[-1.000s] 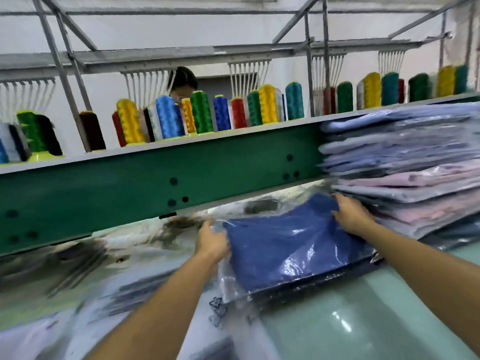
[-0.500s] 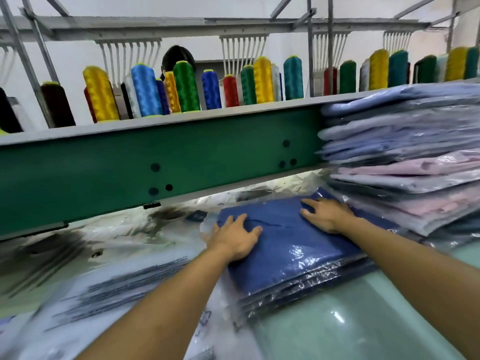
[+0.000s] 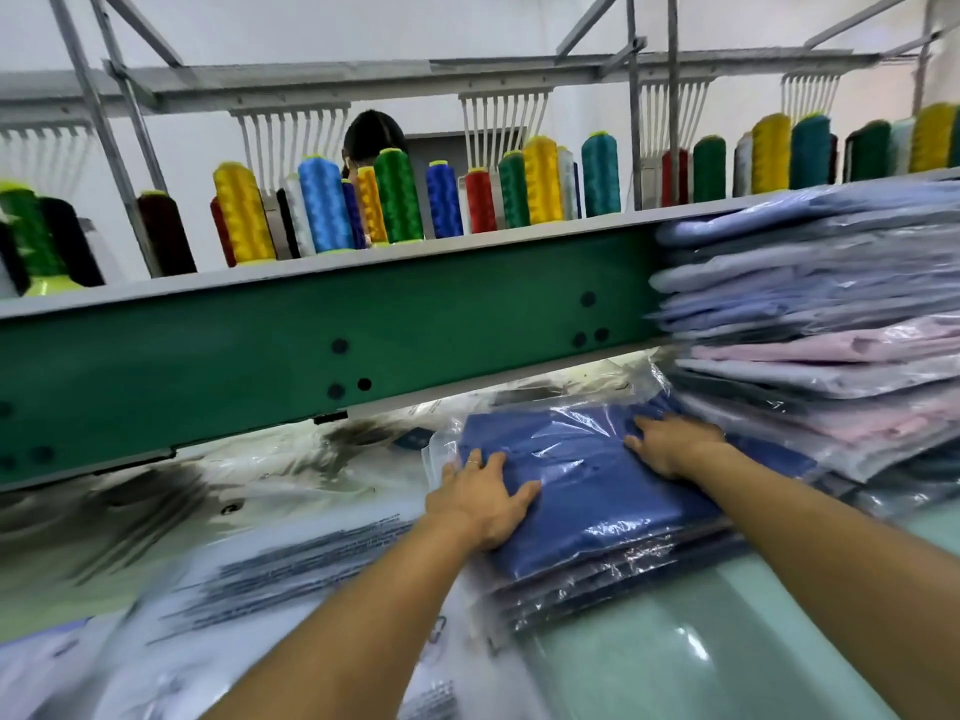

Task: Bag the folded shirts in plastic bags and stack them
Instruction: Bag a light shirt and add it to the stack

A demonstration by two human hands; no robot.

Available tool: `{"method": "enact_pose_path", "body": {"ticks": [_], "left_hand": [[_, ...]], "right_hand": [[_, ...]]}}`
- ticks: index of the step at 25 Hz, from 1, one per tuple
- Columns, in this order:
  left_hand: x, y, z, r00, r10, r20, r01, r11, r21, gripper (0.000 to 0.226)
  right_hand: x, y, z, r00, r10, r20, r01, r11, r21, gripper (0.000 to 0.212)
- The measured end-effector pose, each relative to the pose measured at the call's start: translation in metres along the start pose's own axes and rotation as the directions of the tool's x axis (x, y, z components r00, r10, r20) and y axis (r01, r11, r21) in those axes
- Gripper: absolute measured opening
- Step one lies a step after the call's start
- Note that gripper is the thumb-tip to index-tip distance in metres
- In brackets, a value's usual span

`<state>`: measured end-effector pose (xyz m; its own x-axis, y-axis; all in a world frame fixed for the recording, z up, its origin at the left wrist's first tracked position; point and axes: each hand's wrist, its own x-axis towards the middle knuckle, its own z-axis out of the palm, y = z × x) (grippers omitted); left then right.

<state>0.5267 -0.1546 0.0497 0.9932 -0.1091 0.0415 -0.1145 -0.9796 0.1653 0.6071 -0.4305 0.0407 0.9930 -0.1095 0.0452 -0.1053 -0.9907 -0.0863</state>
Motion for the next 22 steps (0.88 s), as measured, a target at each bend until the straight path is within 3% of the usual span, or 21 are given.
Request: {"method": "enact_pose_path", "body": {"ticks": [4, 8, 12, 18, 22], "left_hand": [[-0.024, 0.000, -0.018, 0.988, -0.006, -0.154, 0.008, 1.000, 0.007, 0.067], [-0.055, 0.001, -0.050, 0.923, -0.009, -0.385, -0.010, 0.999, -0.045, 0.037], [-0.103, -0.007, -0.078, 0.869, -0.013, -0.495, -0.034, 0.996, -0.086, 0.014], [-0.197, -0.026, -0.086, 0.889, -0.078, -0.451, 0.021, 0.991, -0.130, 0.003], [-0.262, -0.049, -0.069, 0.939, -0.169, -0.300, 0.123, 0.978, -0.166, 0.007]], "right_hand": [[-0.038, -0.041, -0.015, 0.936, -0.096, -0.339, 0.086, 0.995, -0.045, 0.031], [-0.093, -0.095, -0.032, 0.894, -0.197, -0.403, 0.294, 0.936, 0.194, 0.006], [-0.154, -0.149, -0.045, 0.869, -0.265, -0.419, 0.419, 0.844, 0.334, 0.020], [-0.247, -0.198, -0.053, 0.795, -0.435, -0.423, 0.580, 0.747, 0.323, 0.024], [-0.301, -0.208, -0.033, 0.754, -0.567, -0.331, 0.655, 0.681, 0.327, 0.024]]}}
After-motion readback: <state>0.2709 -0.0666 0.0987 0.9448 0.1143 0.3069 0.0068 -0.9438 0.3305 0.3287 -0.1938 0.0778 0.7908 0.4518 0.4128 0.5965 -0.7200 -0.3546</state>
